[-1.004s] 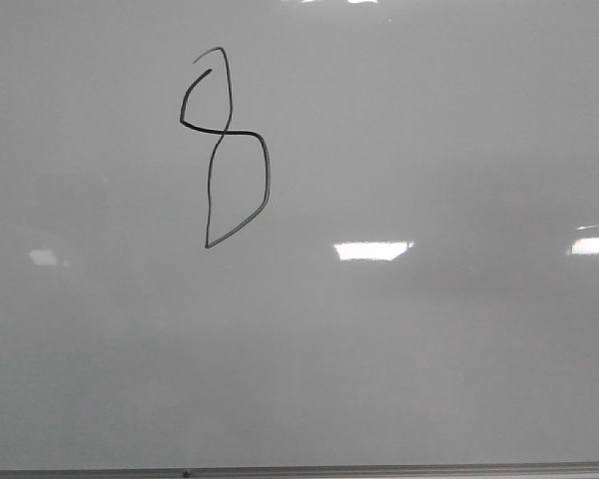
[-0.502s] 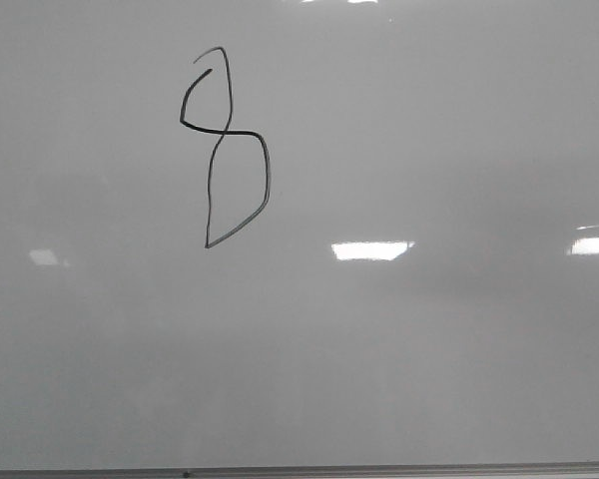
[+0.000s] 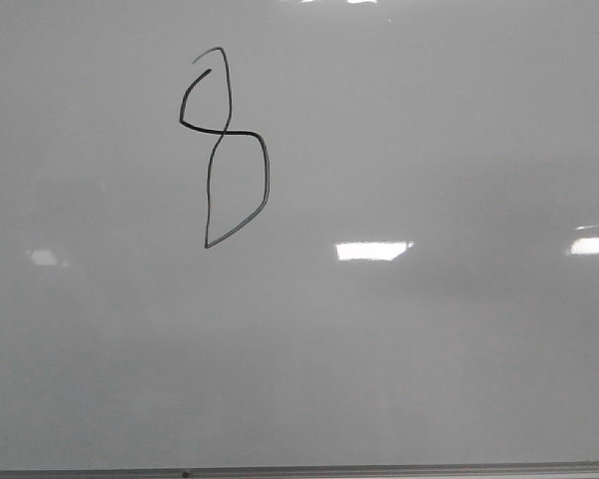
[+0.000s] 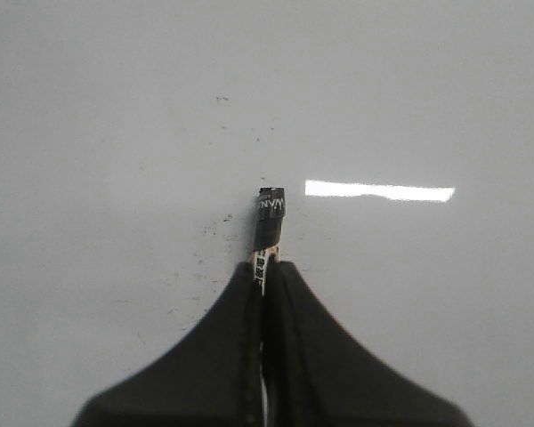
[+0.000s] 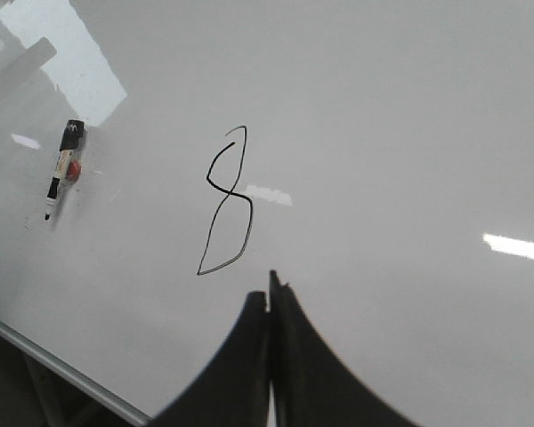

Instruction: Write number 8 on whiteboard

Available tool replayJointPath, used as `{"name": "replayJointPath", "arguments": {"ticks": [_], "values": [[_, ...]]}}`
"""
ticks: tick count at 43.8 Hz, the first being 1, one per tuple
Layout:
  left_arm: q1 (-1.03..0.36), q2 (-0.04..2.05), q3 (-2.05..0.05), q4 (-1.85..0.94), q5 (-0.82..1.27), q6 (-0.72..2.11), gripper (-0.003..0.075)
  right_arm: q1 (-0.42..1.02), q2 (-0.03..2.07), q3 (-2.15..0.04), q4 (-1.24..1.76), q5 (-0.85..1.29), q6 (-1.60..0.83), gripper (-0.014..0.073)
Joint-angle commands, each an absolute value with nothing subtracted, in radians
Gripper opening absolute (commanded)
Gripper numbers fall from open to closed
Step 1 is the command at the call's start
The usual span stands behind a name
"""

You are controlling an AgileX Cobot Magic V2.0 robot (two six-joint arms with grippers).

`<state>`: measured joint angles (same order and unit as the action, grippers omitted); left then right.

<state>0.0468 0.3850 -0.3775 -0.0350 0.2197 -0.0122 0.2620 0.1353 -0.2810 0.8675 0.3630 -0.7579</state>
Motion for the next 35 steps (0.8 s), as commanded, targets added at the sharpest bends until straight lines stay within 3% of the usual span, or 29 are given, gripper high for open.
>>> {"name": "replayJointPath", "arguments": {"ticks": [1,14,35], "values": [[0.044,0.317,-0.355,-0.036,0.134,-0.022,-0.0021,0.256,0.144,-0.304,0.893,0.309,-0.761,-0.0071],[0.017,-0.024,-0.084,-0.047,0.138,-0.022,-0.0021,0.256,0.144,-0.304,0.893,0.309,-0.761,-0.0071],[0.017,-0.02,0.02,-0.043,0.076,-0.022,-0.0021,0.256,0.144,-0.304,0.893,0.31,-0.761,-0.0071]]}}
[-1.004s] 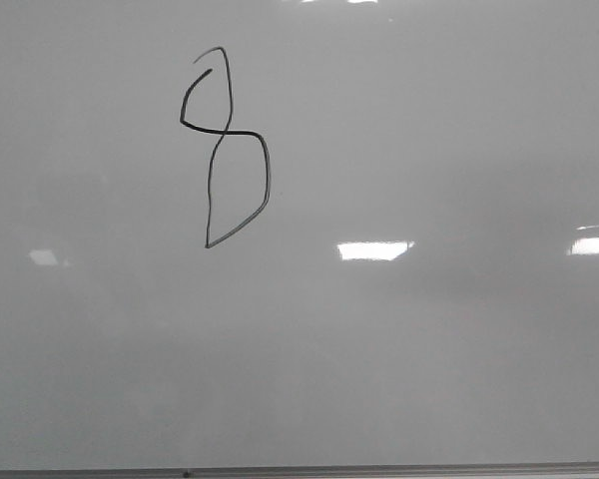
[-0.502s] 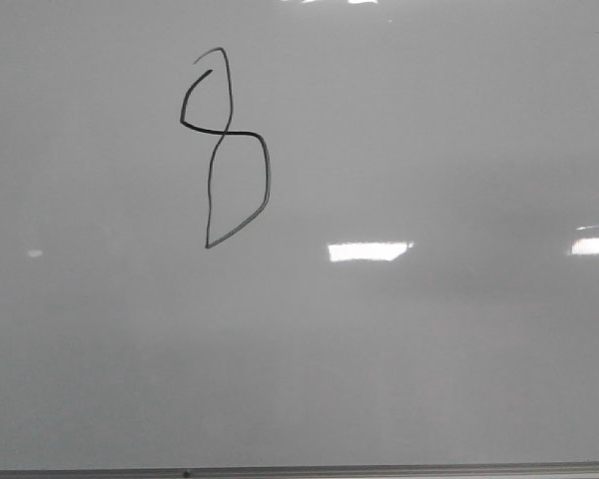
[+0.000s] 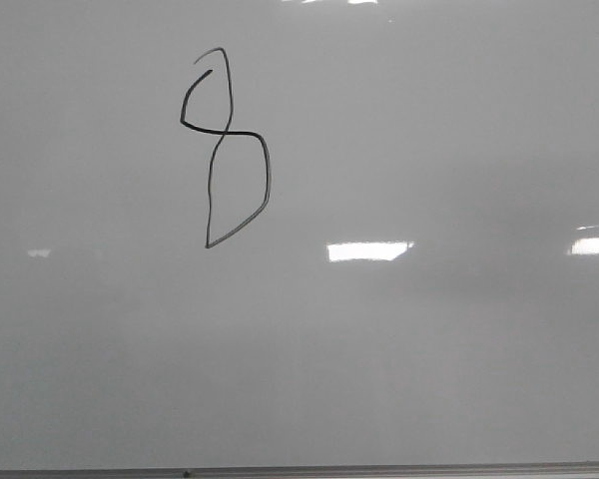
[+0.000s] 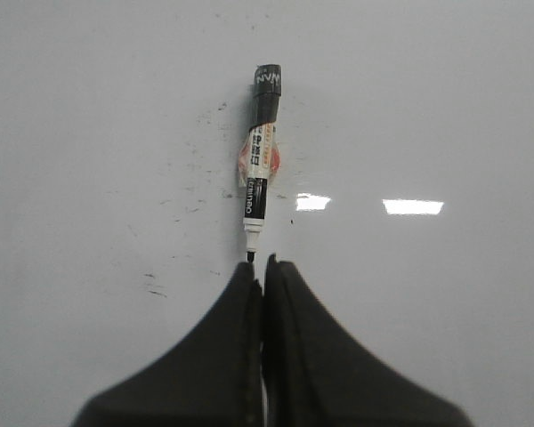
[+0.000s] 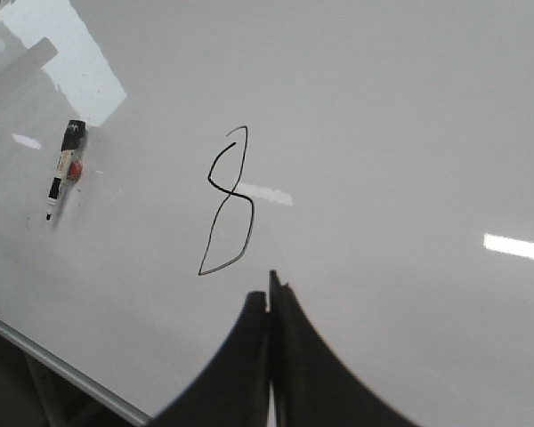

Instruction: Write number 8 on whiteboard

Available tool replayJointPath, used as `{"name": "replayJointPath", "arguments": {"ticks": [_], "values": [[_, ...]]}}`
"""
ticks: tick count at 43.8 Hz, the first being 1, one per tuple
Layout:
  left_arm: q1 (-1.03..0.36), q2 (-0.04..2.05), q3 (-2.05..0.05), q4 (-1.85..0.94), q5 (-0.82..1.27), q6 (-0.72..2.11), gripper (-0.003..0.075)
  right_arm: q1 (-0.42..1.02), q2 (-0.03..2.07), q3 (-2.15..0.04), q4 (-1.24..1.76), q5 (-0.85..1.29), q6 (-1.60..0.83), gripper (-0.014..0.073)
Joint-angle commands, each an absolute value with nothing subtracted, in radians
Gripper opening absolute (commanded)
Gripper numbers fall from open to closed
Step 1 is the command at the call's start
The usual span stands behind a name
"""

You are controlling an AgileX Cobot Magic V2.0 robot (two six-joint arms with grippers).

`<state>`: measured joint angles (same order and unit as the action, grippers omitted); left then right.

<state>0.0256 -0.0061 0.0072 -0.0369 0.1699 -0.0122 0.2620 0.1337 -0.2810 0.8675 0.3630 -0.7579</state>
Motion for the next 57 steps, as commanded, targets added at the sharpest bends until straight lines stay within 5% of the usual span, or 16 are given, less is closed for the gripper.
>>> {"name": "replayJointPath", "arguments": {"ticks": [1,40,57], "values": [[0.017,-0.02,0.02,-0.043,0.076,-0.022,-0.002,0.256,0.144,-0.304,0.893,0.31,-0.761,-0.0071],[0.017,-0.018,0.02,-0.043,0.076,-0.022,-0.0021,0.252,0.13,-0.286,0.847,0.199,-0.761,-0.0071],[0.017,-0.018,0.02,-0.043,0.076,-0.022,-0.0021,0.008,-0.022,-0.005,0.244,0.074,-0.112,-0.0071]]}}
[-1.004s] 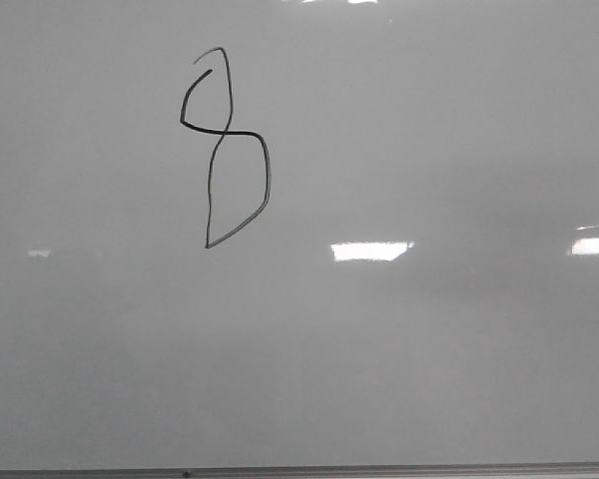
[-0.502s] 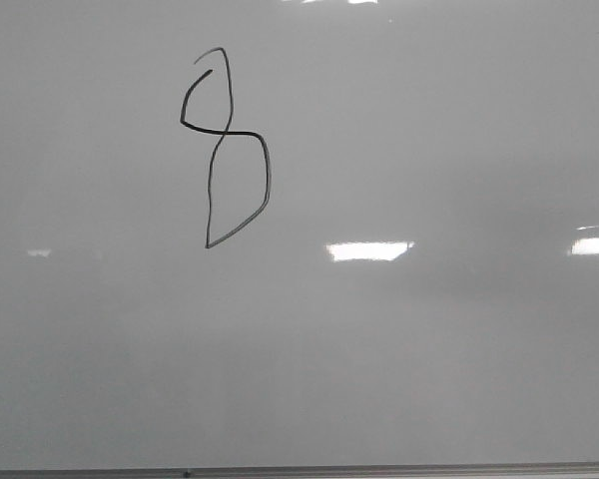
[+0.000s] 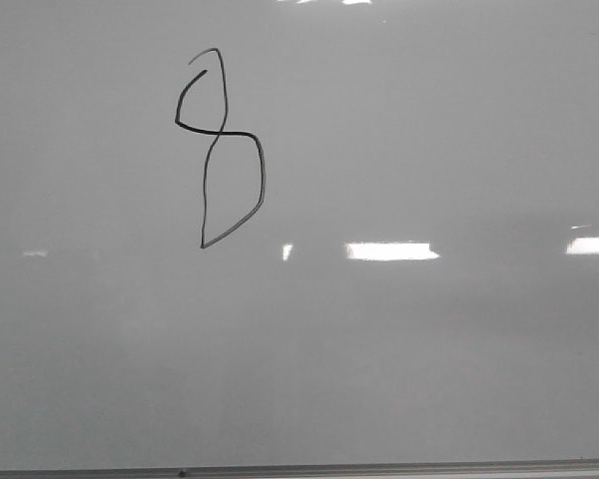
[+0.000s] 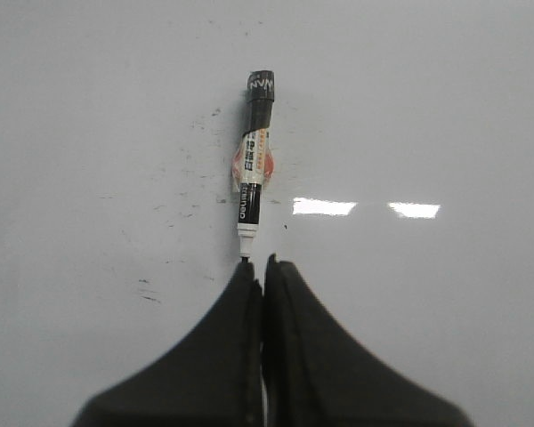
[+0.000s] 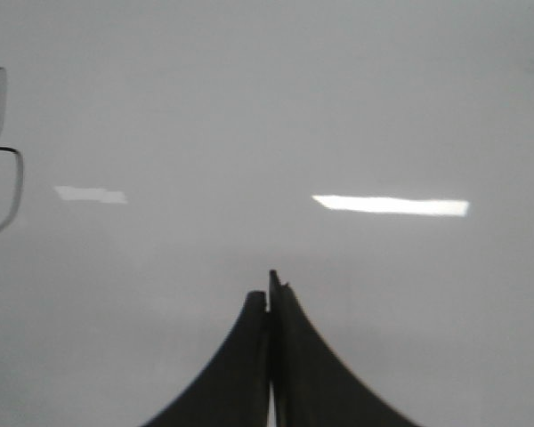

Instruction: Write number 8 on whiteboard

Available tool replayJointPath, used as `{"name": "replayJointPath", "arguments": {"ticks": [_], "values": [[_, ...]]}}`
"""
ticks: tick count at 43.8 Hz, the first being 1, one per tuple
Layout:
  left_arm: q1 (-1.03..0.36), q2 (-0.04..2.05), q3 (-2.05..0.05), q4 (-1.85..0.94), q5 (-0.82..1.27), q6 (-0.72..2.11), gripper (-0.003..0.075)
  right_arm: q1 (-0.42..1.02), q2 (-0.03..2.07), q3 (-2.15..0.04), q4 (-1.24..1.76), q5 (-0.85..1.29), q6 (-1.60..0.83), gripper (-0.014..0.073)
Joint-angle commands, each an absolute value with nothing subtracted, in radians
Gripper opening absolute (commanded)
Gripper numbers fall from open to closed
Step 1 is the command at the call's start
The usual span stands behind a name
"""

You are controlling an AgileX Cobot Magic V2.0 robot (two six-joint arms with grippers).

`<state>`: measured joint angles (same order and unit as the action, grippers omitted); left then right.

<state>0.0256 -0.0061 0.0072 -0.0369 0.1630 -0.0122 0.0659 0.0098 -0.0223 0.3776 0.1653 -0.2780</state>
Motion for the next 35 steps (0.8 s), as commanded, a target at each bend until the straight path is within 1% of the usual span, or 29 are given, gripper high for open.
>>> {"name": "replayJointPath", "arguments": {"ticks": [1,5,13,35], "values": [[0.017,-0.018,0.02,-0.043,0.076,-0.022,-0.0021,-0.007,-0.031,0.008,0.216,0.074,-0.072,-0.0071],[0.017,-0.018,0.02,-0.043,0.076,-0.022,-0.0021,-0.043,-0.029,0.024,0.105,0.106,0.055,-0.0071],[0.017,-0.018,0.02,-0.043,0.076,-0.022,-0.0021,-0.043,-0.029,0.025,-0.027,0.101,0.066,-0.0071],[0.017,-0.018,0.02,-0.043,0.076,-0.022,-0.0021,-0.043,-0.029,0.025,-0.03,0.101,0.066,-0.0071]]}}
